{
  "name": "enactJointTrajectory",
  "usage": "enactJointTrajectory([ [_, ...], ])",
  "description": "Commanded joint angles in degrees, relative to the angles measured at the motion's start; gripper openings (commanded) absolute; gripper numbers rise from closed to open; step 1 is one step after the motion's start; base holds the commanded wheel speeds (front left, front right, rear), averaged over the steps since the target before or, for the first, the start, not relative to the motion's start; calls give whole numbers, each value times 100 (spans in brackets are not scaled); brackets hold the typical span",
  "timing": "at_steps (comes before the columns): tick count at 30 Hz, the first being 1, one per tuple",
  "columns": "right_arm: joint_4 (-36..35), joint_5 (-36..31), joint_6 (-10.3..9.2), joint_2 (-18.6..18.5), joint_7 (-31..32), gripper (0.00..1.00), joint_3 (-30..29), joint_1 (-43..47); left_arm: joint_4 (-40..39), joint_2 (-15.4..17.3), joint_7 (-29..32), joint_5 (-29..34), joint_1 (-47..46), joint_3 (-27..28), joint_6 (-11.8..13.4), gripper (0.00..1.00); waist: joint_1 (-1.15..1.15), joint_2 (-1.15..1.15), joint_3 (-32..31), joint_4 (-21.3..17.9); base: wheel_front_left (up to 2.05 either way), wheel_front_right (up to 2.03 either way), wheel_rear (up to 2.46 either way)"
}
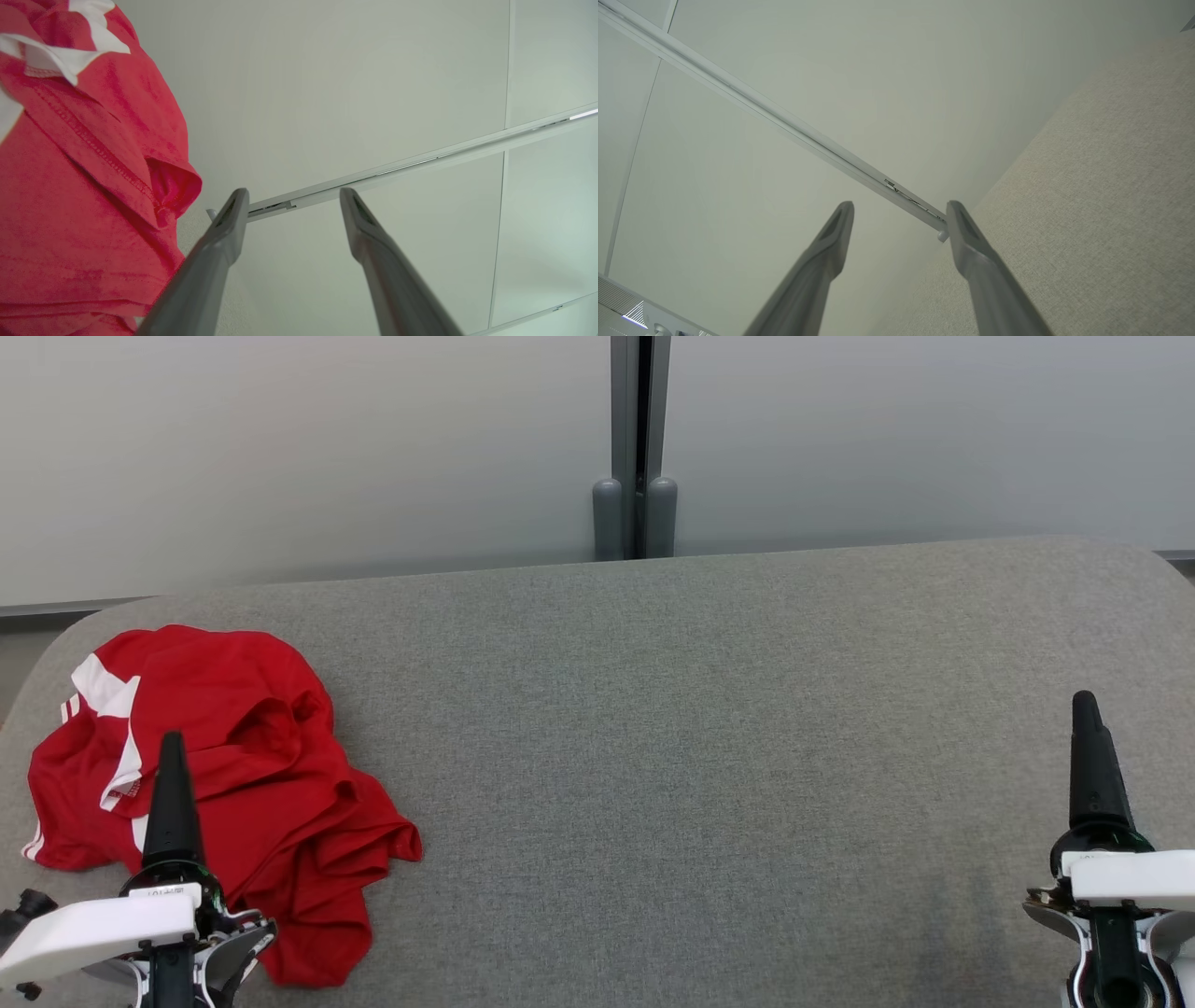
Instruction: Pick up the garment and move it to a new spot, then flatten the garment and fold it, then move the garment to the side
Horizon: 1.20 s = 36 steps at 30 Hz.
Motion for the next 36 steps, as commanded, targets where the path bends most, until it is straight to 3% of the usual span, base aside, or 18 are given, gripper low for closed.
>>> enactJointTrajectory([
  [1, -251, -499, 26, -53, -84, 100, 55, -152, -177, 53, -70, 217, -208, 15, -5, 100, 0, 0, 1, 3, 0, 0, 0],
  [15, -548, -2330, 31, -129, -346, 100, 340, -116, -647, 62, -332, 1390, -131, -230, -6, 100, 0, 0, -3, 31, 0, 0, 0],
  [24, -738, -3058, 34, -214, -512, 100, 594, -121, -1002, 66, -493, 2434, -86, -602, -1, 100, 0, 0, 34, 51, 0, 0, 0],
  [36, -748, -4077, 33, -240, -707, 100, 671, -51, -1114, 73, -690, 3892, -56, -1229, 318, 100, 0, 0, 51, 97, 0, 0, 0],
])
